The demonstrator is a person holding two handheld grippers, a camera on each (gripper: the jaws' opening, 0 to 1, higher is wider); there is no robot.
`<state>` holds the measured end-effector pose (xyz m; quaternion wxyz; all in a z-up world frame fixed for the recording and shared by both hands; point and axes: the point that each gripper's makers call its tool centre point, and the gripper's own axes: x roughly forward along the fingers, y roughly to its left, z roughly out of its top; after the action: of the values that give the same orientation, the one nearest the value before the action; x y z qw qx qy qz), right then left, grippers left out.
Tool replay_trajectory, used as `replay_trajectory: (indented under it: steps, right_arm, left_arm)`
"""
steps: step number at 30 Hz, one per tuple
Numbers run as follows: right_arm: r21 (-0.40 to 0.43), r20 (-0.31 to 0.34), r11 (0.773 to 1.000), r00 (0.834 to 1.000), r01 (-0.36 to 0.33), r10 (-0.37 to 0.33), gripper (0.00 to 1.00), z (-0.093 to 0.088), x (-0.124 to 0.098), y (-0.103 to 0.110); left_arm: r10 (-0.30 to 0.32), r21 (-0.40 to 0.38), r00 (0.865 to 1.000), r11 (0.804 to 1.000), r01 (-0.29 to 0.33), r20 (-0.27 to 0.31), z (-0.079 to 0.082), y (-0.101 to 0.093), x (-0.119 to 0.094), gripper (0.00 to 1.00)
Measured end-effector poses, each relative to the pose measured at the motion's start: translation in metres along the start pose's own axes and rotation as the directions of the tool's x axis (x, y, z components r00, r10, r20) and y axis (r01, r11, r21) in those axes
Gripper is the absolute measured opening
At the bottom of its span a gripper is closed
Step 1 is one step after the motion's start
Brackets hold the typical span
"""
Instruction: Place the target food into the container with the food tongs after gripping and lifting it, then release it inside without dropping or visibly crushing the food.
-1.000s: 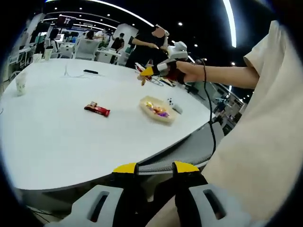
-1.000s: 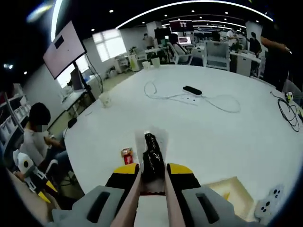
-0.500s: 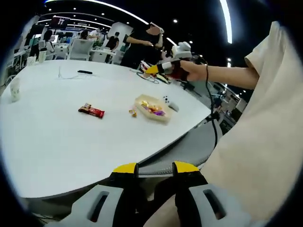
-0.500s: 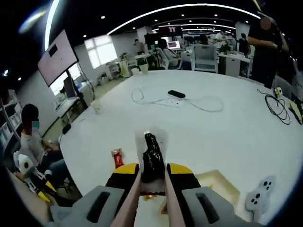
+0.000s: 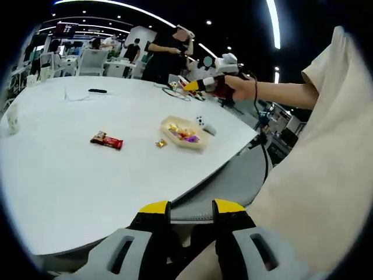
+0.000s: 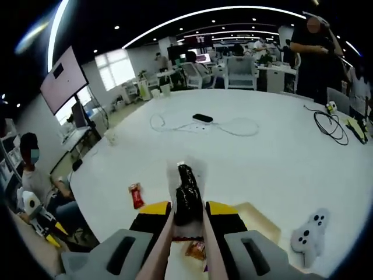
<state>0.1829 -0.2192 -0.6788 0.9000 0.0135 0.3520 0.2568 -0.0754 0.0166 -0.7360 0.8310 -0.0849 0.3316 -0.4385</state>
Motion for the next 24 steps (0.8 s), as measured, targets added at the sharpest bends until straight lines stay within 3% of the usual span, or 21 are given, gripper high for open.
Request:
replay_trajectory:
  steps: [24]
  right_arm:
    - [0.053, -0.003, 0.998, 1.000, 0.016, -0.016, 0.22, -0.020, -0.008, -0.022]
  left_arm:
    - [0.010, 0.019, 1.000, 1.000, -0.009, -0.016, 0.007, -0.006, 0.006, 0.27]
